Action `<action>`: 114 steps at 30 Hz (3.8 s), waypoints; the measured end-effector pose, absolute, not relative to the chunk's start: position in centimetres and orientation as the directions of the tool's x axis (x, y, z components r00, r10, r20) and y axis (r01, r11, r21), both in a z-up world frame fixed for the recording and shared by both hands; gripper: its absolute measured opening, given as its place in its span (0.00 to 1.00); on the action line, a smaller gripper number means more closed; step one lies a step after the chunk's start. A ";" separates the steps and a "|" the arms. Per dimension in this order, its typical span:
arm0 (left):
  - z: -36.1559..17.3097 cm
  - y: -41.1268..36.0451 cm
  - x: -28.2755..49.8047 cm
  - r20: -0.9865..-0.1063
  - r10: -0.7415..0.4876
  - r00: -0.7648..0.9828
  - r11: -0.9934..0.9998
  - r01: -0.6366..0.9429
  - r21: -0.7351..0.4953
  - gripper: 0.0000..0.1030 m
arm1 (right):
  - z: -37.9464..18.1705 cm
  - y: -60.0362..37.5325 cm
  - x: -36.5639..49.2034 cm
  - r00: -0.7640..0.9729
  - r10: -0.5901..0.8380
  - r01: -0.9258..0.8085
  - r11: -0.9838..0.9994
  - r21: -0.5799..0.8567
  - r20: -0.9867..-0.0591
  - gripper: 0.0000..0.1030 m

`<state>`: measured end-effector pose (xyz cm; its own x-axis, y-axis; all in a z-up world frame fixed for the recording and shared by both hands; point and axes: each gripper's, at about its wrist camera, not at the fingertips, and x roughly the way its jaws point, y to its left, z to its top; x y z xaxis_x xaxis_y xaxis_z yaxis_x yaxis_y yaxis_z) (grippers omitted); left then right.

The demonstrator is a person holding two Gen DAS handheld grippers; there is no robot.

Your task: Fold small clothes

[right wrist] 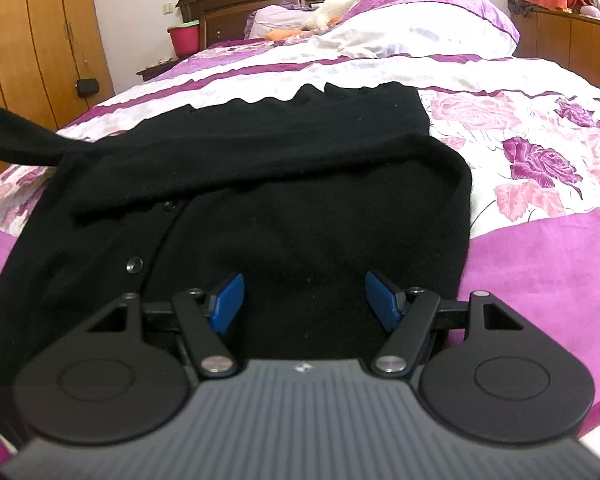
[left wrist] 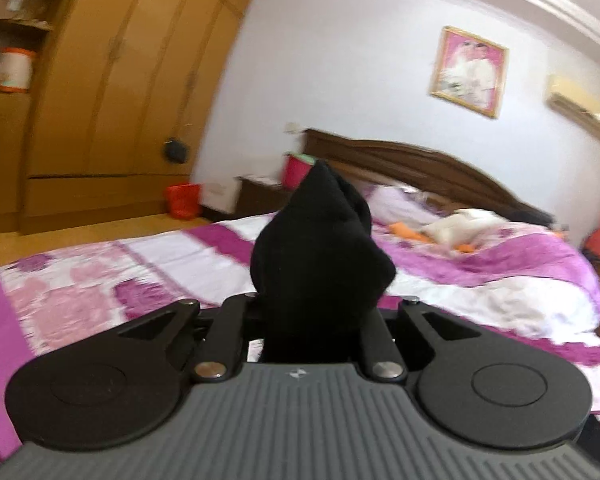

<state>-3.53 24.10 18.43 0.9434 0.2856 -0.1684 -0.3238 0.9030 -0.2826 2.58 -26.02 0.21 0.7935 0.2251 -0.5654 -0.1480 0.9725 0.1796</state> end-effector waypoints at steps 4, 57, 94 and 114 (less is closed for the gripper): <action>20.1 20.5 -3.2 -0.148 0.130 0.980 0.925 -0.174 -0.337 0.13 | 0.8 -26.6 2.4 0.795 0.235 -0.137 0.967 0.213 -0.559 0.67; 7.8 -1.6 -1.4 -0.541 -0.132 0.831 0.991 0.112 -0.070 0.76 | 1.6 -27.3 1.8 0.794 0.211 -0.090 0.968 0.234 -0.570 0.67; 4.4 7.4 -2.0 -0.589 0.041 0.807 0.978 -0.154 -0.142 0.80 | 4.8 -25.8 6.7 0.830 0.244 -0.084 0.944 0.320 -0.501 0.67; 3.7 6.1 -1.5 -0.576 0.044 0.816 0.979 -0.149 -0.137 0.80 | 2.6 -27.7 8.9 0.808 0.257 0.032 0.880 0.474 -0.531 0.69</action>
